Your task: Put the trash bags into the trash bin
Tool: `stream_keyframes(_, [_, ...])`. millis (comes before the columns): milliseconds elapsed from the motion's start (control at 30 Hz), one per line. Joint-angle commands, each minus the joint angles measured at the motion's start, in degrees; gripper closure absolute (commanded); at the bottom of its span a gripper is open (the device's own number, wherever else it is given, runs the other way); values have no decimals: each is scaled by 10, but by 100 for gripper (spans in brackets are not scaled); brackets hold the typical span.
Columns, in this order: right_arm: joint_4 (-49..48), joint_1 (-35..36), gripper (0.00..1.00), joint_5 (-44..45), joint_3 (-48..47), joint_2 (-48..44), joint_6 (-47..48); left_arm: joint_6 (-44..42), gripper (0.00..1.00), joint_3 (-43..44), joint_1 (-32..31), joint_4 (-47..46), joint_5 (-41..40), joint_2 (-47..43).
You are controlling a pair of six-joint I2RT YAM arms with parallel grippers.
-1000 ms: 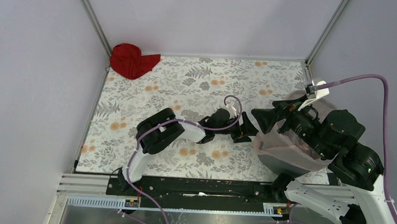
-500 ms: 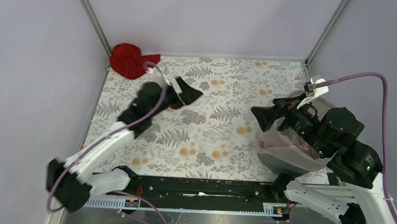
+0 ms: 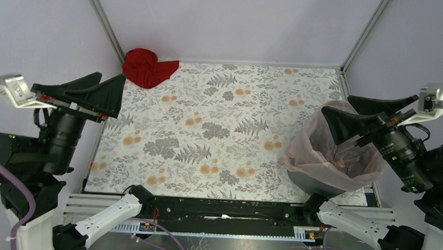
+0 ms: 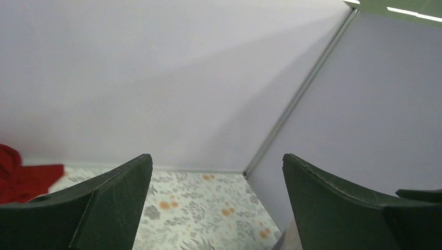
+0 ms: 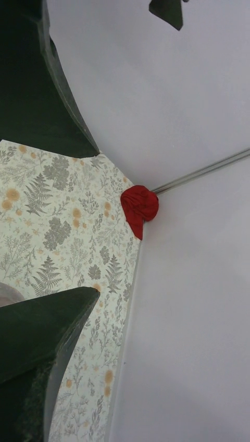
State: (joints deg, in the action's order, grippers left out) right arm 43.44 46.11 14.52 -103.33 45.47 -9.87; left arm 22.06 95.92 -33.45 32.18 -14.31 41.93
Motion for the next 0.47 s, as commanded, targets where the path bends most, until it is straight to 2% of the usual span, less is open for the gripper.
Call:
stream_keyframes(0, [-6,0,0,41,12,-7,-18,-72,1,-8,1,35,-30,-7])
stream_keyframes(233, [-35,0,0,75,28,-18,-31,-90,1,-12,1,35,-39,-19])
stream_keyframes(333, [-54,0,0,50,48,-27,-22,-88,1,-13,0,36,-48,-25])
stream_keyframes(433, [-48,0,0,17,21,-12,-17,-83,1,-13,0,34,-45,-25])
